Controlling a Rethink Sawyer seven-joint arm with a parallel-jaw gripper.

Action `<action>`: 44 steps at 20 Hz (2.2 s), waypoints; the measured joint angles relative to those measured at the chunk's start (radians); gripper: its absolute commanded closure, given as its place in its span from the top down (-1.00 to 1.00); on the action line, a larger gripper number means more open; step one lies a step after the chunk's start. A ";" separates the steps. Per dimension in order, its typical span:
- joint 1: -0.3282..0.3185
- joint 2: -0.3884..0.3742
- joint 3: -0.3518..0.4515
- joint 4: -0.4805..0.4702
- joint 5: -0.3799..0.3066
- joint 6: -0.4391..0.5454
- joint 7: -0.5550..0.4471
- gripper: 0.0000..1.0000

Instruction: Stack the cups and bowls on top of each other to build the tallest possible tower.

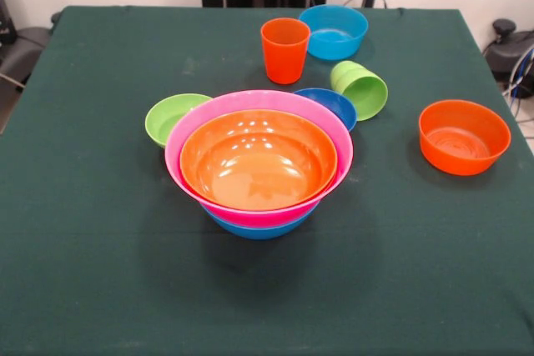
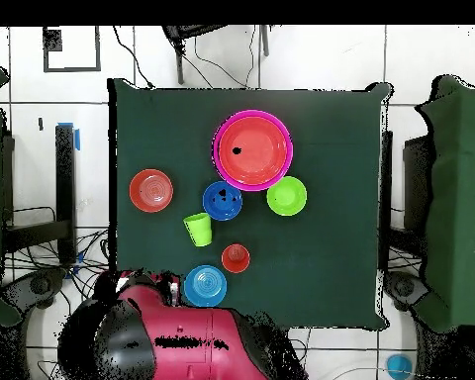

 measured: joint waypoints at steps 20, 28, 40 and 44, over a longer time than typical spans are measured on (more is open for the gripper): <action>0.015 -0.054 -0.012 -0.089 -0.088 0.045 0.000 1.00; 0.016 -0.054 -0.017 -0.089 -0.090 0.045 0.000 1.00; 0.016 -0.056 -0.018 -0.089 -0.094 0.045 0.000 1.00; 0.018 -0.057 -0.020 -0.089 -0.094 0.045 0.000 1.00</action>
